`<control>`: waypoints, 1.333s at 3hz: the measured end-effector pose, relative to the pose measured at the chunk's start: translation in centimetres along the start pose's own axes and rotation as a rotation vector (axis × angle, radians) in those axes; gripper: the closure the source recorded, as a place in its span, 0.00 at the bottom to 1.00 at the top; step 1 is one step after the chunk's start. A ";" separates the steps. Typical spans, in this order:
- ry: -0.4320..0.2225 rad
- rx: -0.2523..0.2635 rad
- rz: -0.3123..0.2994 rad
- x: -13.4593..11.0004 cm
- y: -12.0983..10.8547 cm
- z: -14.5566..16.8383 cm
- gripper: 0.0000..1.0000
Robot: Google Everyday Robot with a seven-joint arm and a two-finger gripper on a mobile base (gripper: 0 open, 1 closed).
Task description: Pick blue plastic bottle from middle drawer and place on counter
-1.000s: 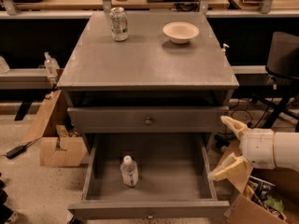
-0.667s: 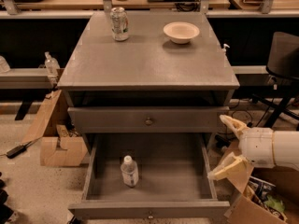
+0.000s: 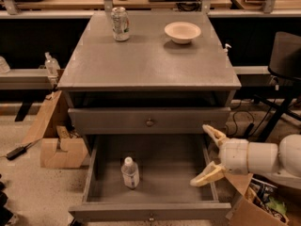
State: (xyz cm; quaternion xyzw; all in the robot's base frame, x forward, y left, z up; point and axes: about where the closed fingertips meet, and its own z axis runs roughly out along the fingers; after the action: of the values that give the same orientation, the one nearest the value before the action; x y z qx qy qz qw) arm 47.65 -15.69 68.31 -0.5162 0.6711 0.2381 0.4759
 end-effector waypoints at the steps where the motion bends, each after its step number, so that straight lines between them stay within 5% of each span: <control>1: -0.045 -0.051 -0.027 3.5 1.0 6.3 0.00; 2: -0.026 -0.098 -0.053 7.1 2.1 13.3 0.00; 4: -0.010 -0.202 -0.026 9.7 4.8 23.6 0.00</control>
Offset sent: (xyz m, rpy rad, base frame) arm 0.0472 0.1048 -0.1646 -0.0135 -0.0196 0.1371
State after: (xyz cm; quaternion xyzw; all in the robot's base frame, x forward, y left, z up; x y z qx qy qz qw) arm 52.32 0.60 48.67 -0.5690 0.6345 0.3007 0.4280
